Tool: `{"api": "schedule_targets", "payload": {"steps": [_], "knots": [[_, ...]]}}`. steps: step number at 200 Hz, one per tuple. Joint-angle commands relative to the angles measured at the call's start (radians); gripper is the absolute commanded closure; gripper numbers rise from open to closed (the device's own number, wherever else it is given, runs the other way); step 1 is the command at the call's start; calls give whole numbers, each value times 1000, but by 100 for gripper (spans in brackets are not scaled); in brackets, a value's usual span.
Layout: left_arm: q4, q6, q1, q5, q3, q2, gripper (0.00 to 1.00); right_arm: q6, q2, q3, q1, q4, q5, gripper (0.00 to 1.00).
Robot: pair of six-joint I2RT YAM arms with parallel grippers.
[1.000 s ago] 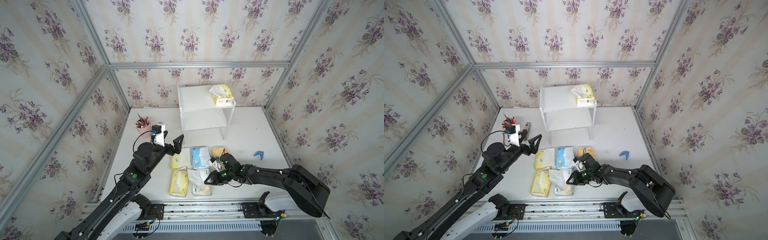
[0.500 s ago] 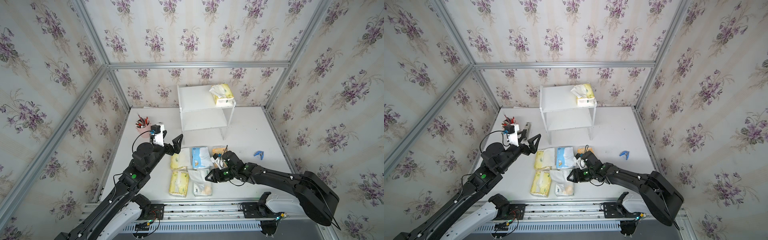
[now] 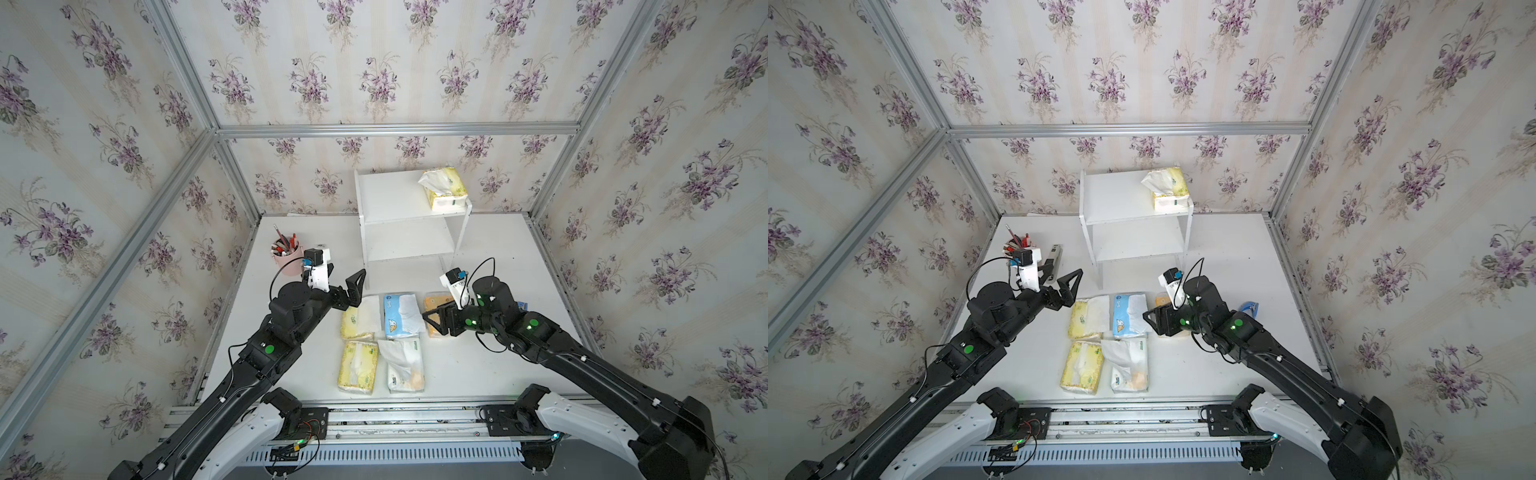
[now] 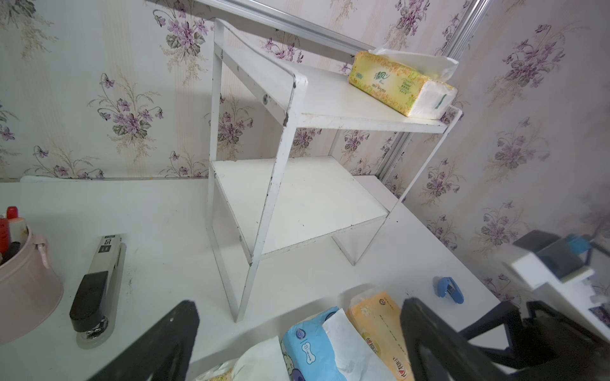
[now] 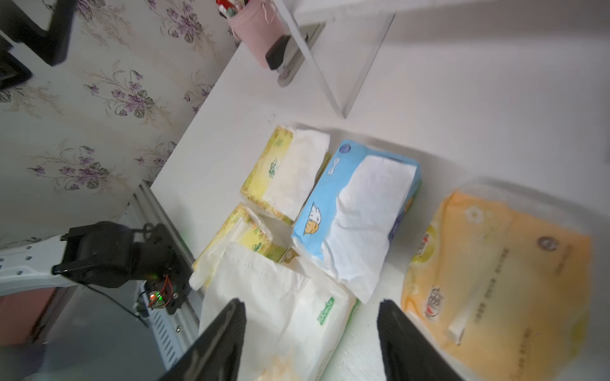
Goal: Remove the tissue boxes from the shelf
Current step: Place the box of tissues at the center of the board.
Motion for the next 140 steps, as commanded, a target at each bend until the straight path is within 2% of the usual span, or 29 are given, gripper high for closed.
{"api": "schedule_targets", "payload": {"steps": [1,44,88,113,140], "knots": [[-13,-25,1,44,1,6,1,-197,-40,27,-1,41,194,25],[-18,-42,1,92,-19,15,1,-487,-51,84,-2,148,338,13],[35,-125,1,170,-39,81,1,-768,8,188,-8,229,433,0],[42,-139,1,173,-45,95,1,-901,64,294,-74,209,384,0],[38,-142,1,169,-46,93,1,-869,137,443,-250,151,222,0]]}}
